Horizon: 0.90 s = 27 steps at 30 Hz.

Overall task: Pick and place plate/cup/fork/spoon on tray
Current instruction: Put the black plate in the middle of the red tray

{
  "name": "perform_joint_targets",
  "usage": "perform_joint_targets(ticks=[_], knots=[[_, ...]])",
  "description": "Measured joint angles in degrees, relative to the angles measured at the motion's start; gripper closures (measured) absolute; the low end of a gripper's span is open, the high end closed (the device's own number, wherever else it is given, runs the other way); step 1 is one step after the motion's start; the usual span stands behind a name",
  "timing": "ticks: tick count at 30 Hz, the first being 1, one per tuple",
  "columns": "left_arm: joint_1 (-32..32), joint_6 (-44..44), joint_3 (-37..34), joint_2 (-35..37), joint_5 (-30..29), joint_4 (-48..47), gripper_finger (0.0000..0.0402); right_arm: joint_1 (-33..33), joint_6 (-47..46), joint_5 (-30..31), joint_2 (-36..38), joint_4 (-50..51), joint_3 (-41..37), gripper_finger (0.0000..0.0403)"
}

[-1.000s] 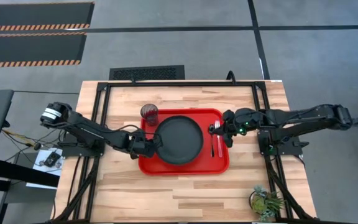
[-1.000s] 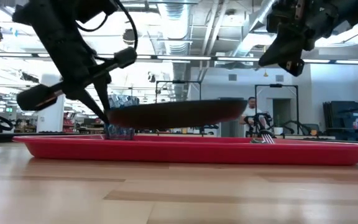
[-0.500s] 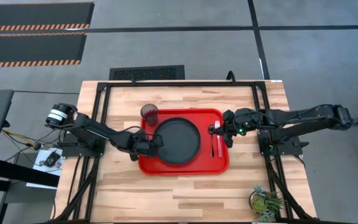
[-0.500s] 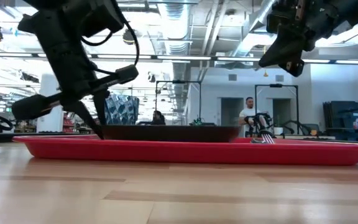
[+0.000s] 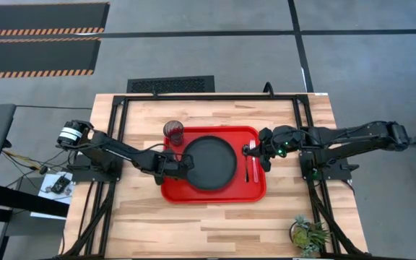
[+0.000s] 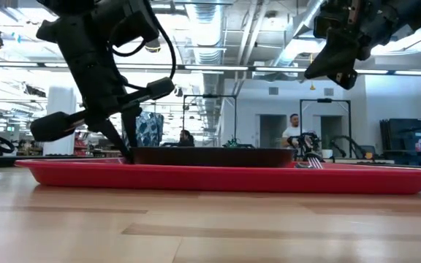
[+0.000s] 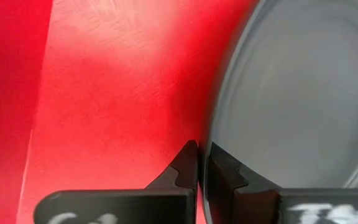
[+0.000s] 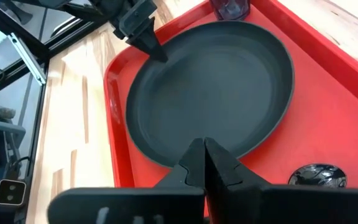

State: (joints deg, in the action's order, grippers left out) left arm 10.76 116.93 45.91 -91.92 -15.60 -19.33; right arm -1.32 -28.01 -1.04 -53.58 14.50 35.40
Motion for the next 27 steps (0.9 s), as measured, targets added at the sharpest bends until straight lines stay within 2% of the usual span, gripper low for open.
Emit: perform_joint_targets(ticks=[8,19,27], knots=[[0.2,-0.2,0.0,0.0,1.4,-0.1,0.04,0.0,0.2,0.0,0.0,0.0,0.0,0.0392],[0.1,-1.5,0.0,0.0,1.3,1.0,0.0367,0.0,1.1,0.0,0.0,0.0,0.0,0.0392],[0.1,-2.0,0.0,0.0,1.3,0.9,0.0362,0.0,1.1,0.0,0.0,0.0,0.0,0.0392]])
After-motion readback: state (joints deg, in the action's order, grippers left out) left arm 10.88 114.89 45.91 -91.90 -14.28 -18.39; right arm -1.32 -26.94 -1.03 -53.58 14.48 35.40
